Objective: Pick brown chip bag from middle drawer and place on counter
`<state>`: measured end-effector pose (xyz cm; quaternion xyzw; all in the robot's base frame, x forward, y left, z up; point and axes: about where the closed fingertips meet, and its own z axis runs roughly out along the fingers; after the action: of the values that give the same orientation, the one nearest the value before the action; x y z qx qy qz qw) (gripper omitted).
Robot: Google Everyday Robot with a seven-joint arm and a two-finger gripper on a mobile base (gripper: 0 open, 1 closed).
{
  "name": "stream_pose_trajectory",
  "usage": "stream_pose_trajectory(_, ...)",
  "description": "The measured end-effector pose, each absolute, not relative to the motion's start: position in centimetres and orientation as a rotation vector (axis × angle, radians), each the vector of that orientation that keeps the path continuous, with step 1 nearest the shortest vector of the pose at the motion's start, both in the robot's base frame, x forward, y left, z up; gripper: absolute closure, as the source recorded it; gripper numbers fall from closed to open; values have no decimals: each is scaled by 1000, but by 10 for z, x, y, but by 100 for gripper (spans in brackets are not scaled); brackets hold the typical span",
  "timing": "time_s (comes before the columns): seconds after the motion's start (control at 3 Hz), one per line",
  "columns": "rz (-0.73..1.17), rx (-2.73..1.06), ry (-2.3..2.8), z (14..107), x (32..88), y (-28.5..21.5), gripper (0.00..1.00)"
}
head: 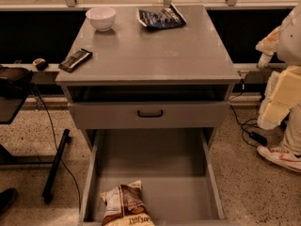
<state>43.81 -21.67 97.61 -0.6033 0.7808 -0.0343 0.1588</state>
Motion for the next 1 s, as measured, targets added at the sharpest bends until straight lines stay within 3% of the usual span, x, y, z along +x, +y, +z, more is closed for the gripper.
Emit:
stream_pose_trajectory(0.33, -98, -1725, 2232, 976, 438, -217, 0)
stream_pose_trajectory(0.67, 50, -1707, 2225, 940, 448, -191, 0)
stream_pose_trajectory(1.0, 303, -1625, 2224, 884, 449, -121, 0)
